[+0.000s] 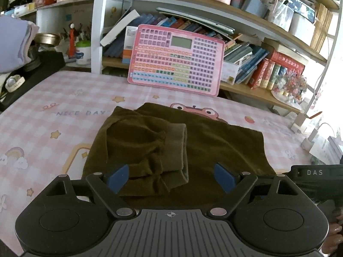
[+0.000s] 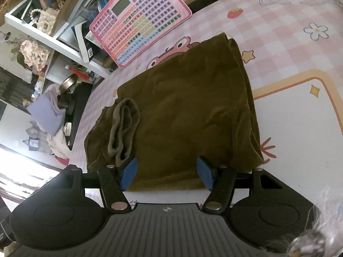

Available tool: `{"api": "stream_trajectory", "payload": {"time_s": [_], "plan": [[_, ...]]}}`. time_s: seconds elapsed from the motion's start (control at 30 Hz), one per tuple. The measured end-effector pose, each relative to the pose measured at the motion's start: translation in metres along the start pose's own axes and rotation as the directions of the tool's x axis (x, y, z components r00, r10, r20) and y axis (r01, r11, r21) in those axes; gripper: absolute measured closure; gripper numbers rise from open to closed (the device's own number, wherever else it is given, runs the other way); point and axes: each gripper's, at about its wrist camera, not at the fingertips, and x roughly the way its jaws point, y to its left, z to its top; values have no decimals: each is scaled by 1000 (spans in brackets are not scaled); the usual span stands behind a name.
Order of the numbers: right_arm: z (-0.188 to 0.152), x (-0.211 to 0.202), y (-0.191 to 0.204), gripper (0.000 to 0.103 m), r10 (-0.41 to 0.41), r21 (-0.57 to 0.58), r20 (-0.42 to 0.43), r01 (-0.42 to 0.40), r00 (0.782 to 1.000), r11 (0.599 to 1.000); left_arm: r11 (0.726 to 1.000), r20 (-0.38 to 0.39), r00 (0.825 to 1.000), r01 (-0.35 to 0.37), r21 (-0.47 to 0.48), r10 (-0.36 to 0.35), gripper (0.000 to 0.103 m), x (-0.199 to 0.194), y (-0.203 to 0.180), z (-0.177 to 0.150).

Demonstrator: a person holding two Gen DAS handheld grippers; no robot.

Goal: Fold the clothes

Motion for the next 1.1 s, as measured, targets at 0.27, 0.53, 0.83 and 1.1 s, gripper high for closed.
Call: {"api": "stream_trajectory", "payload": {"time_s": [0.27,0.53,0.83,1.1], "plan": [[-6,1,5,44,8,-10,-12,-8,1000,1000,999,8,1000,-28,-22,28,13,-8,10,-3],[-6,7,35,44,-11,-56,40,13,999,998,999,37,999,-13,-38,14,13,-11,40,8],[-14,33,67,44,-46,-80,49,50,998,996,999,16,1000,0,-44,1,13,-6,76,13],[-19,49,85,44,-93,-87,68,99,993,991,999,5,1000,21,-48,-21,13,1,104,18]]}}
